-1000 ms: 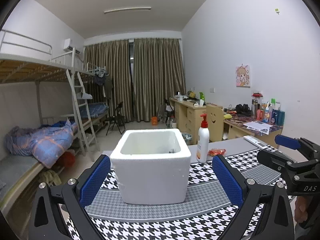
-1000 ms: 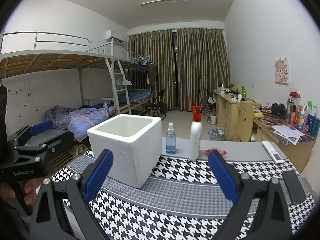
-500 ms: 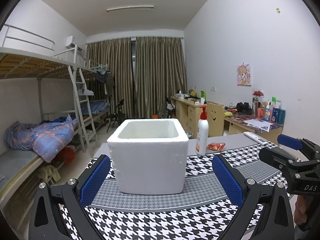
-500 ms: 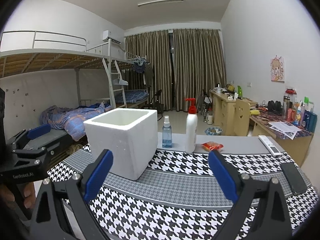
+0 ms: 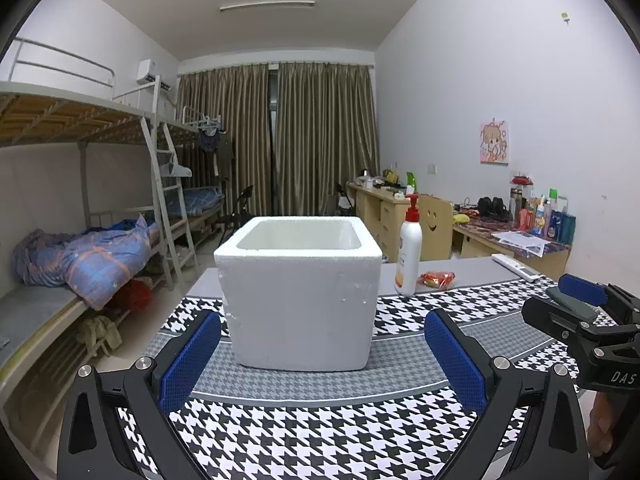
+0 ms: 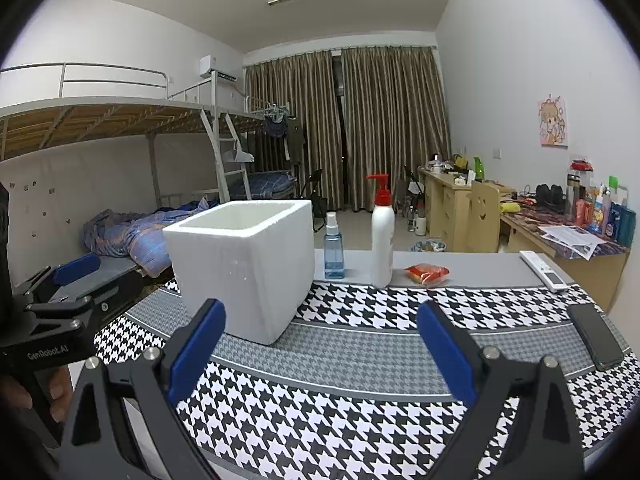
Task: Organize soft objects
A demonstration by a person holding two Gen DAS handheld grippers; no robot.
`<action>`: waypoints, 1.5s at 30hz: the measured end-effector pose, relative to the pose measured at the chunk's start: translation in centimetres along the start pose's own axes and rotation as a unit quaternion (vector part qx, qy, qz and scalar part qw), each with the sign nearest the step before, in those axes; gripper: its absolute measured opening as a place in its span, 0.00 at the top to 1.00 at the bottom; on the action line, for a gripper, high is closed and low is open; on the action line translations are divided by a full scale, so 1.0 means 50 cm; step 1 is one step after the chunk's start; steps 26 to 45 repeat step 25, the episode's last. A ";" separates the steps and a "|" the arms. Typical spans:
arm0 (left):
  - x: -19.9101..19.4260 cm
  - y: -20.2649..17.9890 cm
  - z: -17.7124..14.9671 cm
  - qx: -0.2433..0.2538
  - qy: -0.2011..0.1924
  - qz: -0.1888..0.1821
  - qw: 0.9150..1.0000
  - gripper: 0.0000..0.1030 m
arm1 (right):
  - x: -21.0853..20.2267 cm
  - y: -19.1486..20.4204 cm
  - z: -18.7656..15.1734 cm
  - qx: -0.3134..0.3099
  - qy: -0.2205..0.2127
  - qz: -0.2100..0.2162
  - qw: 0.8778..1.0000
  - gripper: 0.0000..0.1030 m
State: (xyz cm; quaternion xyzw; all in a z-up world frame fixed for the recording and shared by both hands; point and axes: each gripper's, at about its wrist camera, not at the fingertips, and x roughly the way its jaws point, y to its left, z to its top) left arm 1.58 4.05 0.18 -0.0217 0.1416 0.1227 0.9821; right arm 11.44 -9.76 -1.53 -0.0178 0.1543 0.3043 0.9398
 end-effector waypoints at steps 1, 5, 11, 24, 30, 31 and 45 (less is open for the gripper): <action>-0.002 0.002 -0.001 0.000 0.000 0.000 1.000 0.01 | 0.000 -0.001 -0.001 0.001 0.000 -0.001 1.000 0.05; -0.003 0.002 -0.003 -0.005 -0.002 -0.001 1.000 0.01 | -0.002 -0.005 -0.004 0.003 0.001 -0.002 1.000 0.05; -0.004 0.001 -0.004 -0.007 -0.001 0.002 1.000 0.01 | -0.003 -0.010 -0.004 0.005 0.000 -0.002 1.000 0.05; -0.005 0.006 -0.006 -0.015 -0.002 0.003 1.000 0.01 | 0.000 -0.009 -0.003 0.006 0.001 -0.002 1.000 0.04; -0.005 0.006 -0.005 -0.015 -0.002 0.003 1.000 0.01 | 0.000 -0.009 -0.002 0.006 0.002 -0.001 1.000 0.04; -0.005 0.006 -0.005 -0.015 -0.002 0.003 1.000 0.01 | 0.000 -0.009 -0.002 0.006 0.002 -0.001 1.000 0.04; -0.005 0.006 -0.005 -0.015 -0.002 0.003 1.000 0.01 | 0.000 -0.009 -0.002 0.006 0.002 -0.001 1.000 0.04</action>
